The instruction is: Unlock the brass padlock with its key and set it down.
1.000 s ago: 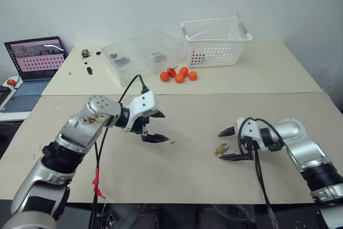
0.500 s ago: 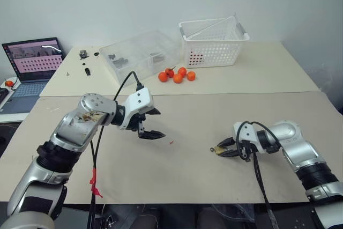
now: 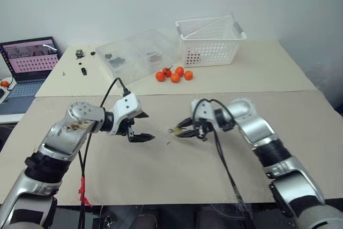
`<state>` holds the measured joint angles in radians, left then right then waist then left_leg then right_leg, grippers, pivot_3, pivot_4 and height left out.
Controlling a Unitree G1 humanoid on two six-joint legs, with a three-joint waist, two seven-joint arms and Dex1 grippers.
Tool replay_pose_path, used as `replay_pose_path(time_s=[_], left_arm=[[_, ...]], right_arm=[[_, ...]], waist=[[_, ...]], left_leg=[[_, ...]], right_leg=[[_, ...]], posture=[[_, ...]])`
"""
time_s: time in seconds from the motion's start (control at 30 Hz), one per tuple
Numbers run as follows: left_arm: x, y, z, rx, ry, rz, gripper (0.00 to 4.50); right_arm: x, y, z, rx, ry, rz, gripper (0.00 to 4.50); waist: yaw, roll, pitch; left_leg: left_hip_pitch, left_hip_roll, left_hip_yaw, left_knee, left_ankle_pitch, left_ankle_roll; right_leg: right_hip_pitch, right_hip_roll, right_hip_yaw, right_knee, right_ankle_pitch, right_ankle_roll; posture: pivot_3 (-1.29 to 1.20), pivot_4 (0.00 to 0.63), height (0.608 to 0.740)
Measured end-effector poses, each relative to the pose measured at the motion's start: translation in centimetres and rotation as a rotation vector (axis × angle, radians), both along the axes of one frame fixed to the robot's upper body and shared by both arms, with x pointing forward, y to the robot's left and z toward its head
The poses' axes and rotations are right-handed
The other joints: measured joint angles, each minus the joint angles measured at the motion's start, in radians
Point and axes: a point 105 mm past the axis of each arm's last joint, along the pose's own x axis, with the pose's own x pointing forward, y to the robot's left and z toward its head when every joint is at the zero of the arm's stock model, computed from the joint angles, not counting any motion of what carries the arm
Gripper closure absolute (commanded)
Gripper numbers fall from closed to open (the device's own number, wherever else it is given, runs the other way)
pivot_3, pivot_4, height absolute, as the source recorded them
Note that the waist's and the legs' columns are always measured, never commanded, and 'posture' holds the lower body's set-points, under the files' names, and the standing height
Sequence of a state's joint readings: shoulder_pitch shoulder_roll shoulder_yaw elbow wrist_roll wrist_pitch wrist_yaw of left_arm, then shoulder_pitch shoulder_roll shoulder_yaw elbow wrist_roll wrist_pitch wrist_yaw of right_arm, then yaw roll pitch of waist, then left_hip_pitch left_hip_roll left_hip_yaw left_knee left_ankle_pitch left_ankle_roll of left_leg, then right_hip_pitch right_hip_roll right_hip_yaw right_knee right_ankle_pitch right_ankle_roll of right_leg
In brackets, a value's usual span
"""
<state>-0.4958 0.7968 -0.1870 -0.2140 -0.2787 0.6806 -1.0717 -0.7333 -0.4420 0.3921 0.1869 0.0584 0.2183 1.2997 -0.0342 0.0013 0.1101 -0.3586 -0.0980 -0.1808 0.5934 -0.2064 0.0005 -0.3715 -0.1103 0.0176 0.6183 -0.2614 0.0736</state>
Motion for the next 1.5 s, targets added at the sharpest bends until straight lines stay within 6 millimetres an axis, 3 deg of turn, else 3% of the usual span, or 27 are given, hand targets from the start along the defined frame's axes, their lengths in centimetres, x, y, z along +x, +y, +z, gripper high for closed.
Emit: replay_pose_path(time_s=[0.37, 0.83, 1.1, 1.37, 1.4, 1.43, 1.47, 1.5], left_arm=[[-1.3, 1.0, 0.1, -0.016, -0.028, 0.082, 0.0], [-1.5, 1.1, 0.2, -0.007, -0.039, 0.09, 0.0], [-0.8, 1.1, 0.3, -0.008, -0.044, 0.086, 0.0], [-0.4, 0.3, 0.3, -0.016, -0.048, 0.043, 0.0], [-0.3, 0.3, 0.3, -0.018, -0.047, 0.043, 0.0], [-0.2, 0.3, 0.3, -0.019, -0.047, 0.044, 0.0], [-0.1, 0.3, 0.3, -0.02, -0.05, 0.045, 0.0], [-0.1, 0.3, 0.4, -0.022, -0.053, 0.042, 0.0]], right_arm=[[0.3, 2.0, -5.5, -0.135, 0.098, -0.042, 3.59], [1.4, 2.4, -5.3, -0.142, 0.062, -0.073, 3.59], [3.1, -0.1, -4.6, -0.164, 0.021, -0.237, 3.59], [3.2, -2.5, -4.3, -0.193, 0.006, -0.348, 3.59], [3.3, -2.8, -4.2, -0.201, 0.001, -0.356, 2.79], [3.3, -2.8, -4.2, -0.202, -0.001, -0.358, 2.79], [3.4, -3.2, -4.3, -0.216, -0.003, -0.369, 2.18], [3.4, -3.3, -4.3, -0.215, -0.007, -0.373, 2.05]], waist=[[-0.009, 0.0, 0.0], [-0.011, 0.0, 0.0], [-0.001, 0.0, 0.0], [-0.003, -0.001, 0.0], [-0.003, -0.001, 0.0], [-0.003, -0.001, 0.0], [-0.003, -0.001, 0.0], [-0.003, -0.001, 0.0]], left_leg=[[0.003, 0.004, 0.004, -0.001, -0.001, -0.003], [0.006, 0.007, 0.01, -0.001, -0.002, -0.004], [0.005, 0.007, 0.011, -0.001, -0.003, -0.004], [0.004, 0.007, 0.014, -0.001, -0.003, -0.004], [0.004, 0.007, 0.014, -0.001, -0.003, -0.004], [0.004, 0.007, 0.014, -0.001, -0.003, -0.004], [0.004, 0.007, 0.015, -0.001, -0.003, -0.004], [0.004, 0.007, 0.015, -0.001, -0.003, -0.004]], right_leg=[[-0.001, 0.003, 0.0, 0.002, 0.001, -0.001], [-0.004, 0.004, 0.001, 0.006, 0.001, -0.001], [-0.005, 0.004, 0.001, 0.006, 0.001, -0.001], [-0.006, 0.003, 0.001, 0.005, 0.001, -0.001], [-0.006, 0.003, 0.002, 0.006, 0.001, -0.001], [-0.006, 0.003, 0.002, 0.006, 0.001, -0.001], [-0.006, 0.003, 0.002, 0.006, 0.001, -0.001], [-0.006, 0.003, 0.002, 0.006, 0.001, -0.001]], posture=[[0.0, 0.15, 0.74], [0.0, 0.15, 0.74], [0.0, 0.15, 0.74], [0.0, 0.15, 0.74], [0.0, 0.15, 0.74], [0.0, 0.15, 0.74], [0.0, 0.15, 0.74], [0.0, 0.15, 0.74]])
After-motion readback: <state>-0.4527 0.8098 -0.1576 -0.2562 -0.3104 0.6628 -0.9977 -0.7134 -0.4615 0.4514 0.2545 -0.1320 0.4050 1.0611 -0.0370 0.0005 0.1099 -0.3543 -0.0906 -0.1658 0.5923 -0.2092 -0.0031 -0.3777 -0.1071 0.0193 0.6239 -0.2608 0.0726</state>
